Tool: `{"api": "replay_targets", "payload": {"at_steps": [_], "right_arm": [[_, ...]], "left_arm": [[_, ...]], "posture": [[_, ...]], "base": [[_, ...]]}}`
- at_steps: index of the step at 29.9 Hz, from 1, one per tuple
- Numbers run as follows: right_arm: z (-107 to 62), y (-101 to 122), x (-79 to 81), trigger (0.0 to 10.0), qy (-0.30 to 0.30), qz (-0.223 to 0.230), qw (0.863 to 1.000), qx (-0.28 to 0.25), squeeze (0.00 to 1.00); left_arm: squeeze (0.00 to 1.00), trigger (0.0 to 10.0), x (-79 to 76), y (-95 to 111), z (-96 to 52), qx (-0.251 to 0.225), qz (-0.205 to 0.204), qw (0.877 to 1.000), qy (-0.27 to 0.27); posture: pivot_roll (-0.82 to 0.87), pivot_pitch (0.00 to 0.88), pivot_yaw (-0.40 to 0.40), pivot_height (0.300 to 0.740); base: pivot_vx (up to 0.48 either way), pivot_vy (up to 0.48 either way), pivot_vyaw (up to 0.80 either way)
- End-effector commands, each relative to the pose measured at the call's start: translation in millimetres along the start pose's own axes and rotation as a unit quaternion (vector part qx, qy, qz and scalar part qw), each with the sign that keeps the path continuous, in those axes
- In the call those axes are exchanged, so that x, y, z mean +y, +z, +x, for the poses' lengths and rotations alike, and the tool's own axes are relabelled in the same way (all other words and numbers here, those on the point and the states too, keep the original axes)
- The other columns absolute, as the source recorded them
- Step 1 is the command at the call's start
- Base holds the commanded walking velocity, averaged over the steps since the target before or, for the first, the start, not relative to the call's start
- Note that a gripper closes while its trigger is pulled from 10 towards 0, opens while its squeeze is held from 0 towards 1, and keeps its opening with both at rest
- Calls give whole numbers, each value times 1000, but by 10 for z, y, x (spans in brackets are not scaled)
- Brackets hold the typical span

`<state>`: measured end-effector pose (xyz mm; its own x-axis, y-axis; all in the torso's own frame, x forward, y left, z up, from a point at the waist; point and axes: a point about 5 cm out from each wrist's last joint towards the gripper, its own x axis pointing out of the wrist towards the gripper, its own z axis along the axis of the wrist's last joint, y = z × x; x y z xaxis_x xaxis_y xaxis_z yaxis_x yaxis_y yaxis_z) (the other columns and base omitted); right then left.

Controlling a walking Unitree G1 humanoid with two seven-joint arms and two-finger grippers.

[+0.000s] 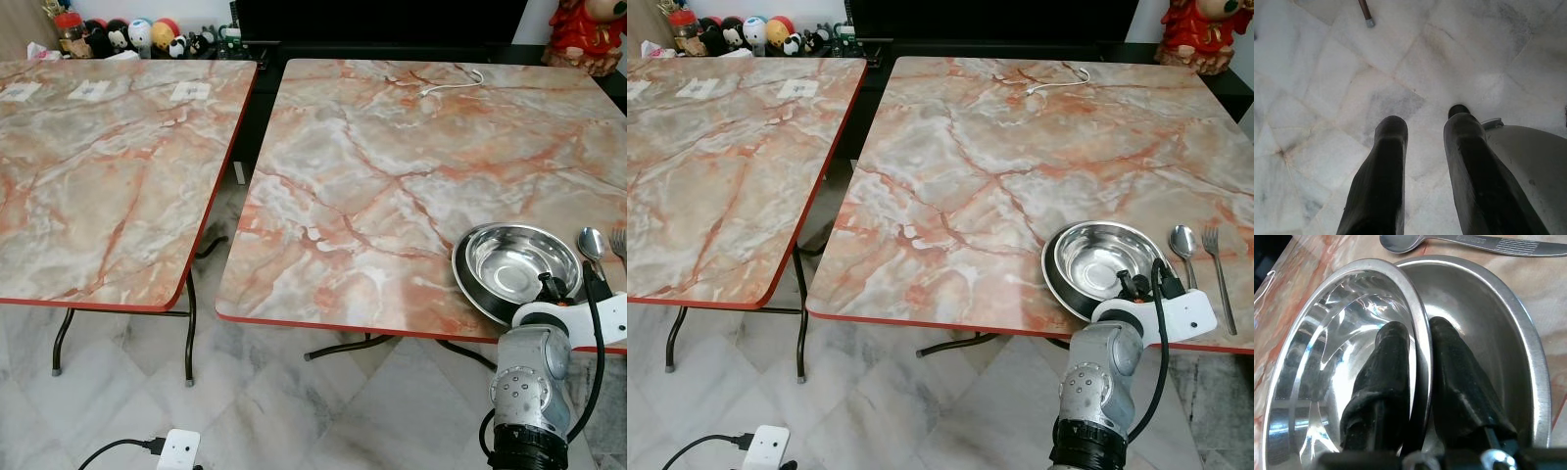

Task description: Setting the table

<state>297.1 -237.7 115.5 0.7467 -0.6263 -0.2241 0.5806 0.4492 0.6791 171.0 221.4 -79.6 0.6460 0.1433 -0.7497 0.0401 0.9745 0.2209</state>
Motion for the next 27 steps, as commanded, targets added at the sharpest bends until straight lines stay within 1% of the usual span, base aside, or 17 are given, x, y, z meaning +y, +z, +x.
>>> {"api": "replay_targets", "payload": {"at_steps": [1,2,3,4,5,6,7,8,9,18,22,27], "right_arm": [[2,19,-15,10000,-8,9,1000,-2,0],[3,23,-22,10000,-10,10,1000,-3,910],[5,29,-29,10000,-12,9,1000,-4,976],[5,29,-29,10000,-12,9,1000,-4,976],[9,36,-38,10000,-15,8,1000,-6,1000],[14,41,-43,10000,-16,8,1000,-6,969],[17,44,-46,10000,-17,8,1000,-6,827],[21,47,-47,10000,-17,7,1000,-6,365],[24,50,-48,10000,-18,7,1000,-6,0],[22,64,-42,10000,-18,4,1000,-8,0],[17,113,-47,10000,-19,-5,1000,-24,0],[3,169,-51,10000,-17,-30,998,-44,0]], "left_arm": [[0,10000,33,-84,-22,15,7,1000,1],[0,10000,32,-83,-22,16,7,1000,1],[0,10000,30,-83,-21,16,7,1000,1],[0,10000,30,-83,-21,16,7,1000,1],[0,10000,29,-82,-21,15,6,1000,1],[0,10000,27,-80,-21,15,6,1000,1],[0,10000,27,-79,-20,15,6,1000,1],[0,10000,26,-78,-20,15,5,1000,1],[0,10000,25,-77,-20,15,5,1000,1],[0,10000,14,-76,-19,15,3,1000,1],[0,10000,12,-75,-19,15,2,1000,2],[0,10000,9,-75,-19,14,1,1000,1]], "posture": [[-29,125,23,740],[-29,126,22,740],[-29,127,21,740],[-29,127,21,740],[-28,128,20,740],[-28,129,20,740],[-28,130,20,740],[-30,130,19,740],[-31,131,19,740],[-31,132,15,740],[-33,132,15,740],[-33,129,13,740]], "base": [[0,0,0],[0,0,0],[0,0,0],[0,0,0],[0,0,0],[0,0,0],[0,0,0],[0,0,0],[0,0,0],[0,0,0],[0,0,0],[0,0,0]]}}
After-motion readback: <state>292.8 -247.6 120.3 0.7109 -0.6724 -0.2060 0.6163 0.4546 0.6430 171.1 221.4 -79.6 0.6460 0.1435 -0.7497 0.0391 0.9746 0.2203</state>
